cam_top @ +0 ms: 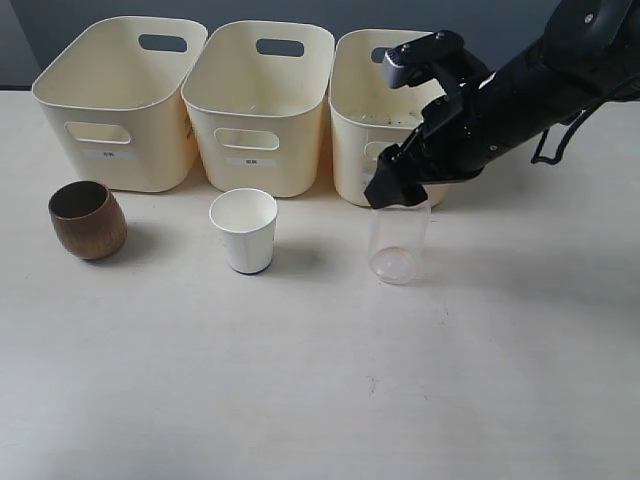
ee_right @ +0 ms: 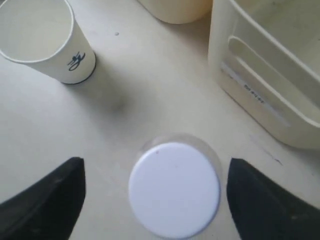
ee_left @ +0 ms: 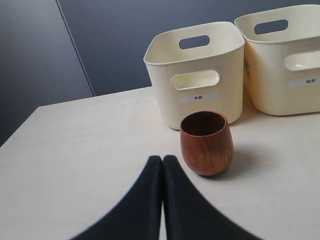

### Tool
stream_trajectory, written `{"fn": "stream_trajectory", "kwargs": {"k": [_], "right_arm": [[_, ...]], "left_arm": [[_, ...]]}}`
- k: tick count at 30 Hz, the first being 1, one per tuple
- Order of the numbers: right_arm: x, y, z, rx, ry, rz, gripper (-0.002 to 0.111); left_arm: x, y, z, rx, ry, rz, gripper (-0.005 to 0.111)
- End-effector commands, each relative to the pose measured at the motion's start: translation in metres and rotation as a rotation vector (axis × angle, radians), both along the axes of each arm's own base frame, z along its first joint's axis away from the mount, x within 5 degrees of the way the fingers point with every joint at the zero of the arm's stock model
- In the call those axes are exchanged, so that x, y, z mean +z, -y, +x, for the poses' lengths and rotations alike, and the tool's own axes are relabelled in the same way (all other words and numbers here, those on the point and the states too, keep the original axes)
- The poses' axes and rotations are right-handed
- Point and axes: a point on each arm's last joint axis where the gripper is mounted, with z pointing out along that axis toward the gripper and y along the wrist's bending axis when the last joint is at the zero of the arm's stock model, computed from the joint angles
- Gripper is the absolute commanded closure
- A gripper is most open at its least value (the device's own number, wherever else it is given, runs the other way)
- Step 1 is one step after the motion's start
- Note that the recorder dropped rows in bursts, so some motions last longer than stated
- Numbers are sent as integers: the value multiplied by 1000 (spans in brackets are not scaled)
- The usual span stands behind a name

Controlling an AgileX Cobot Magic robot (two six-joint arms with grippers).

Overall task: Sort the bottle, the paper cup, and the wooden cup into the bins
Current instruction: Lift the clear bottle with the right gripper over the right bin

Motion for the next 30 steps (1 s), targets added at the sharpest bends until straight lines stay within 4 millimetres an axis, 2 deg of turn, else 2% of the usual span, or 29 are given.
{"fn": "stream_trajectory", "kwargs": {"k": [1, 9, 13, 20, 22, 25, 26, 27, 28, 29, 30], "right_arm": [[1, 1, 1, 2, 9, -9, 43], [1, 1, 1, 4, 10, -13, 82], [1, 3, 1, 14, 20, -34, 108], [5, 4, 4, 25, 79, -49, 109], [14, 5, 4, 10, 125, -37, 109], [39, 8, -3, 0, 209, -13, 109], [59, 11, -11, -4, 268, 7, 109], [68, 12, -15, -6, 291, 17, 109], [91, 15, -25, -14, 352, 52, 109], [101, 16, -29, -17, 380, 64, 109], [123, 19, -39, -35, 444, 110, 109]], "left_arm": [[2, 0, 0, -5, 7, -4, 107], [2, 0, 0, -5, 7, -4, 107], [2, 0, 0, -5, 7, -4, 107], [2, 0, 0, -5, 7, -4, 107], [2, 0, 0, -5, 7, -4, 107], [2, 0, 0, -5, 7, -4, 107], [2, 0, 0, -5, 7, -4, 107], [2, 0, 0, -5, 7, -4, 107], [2, 0, 0, -5, 7, -4, 107], [2, 0, 0, -5, 7, -4, 107], [2, 0, 0, -5, 7, -4, 107]]}}
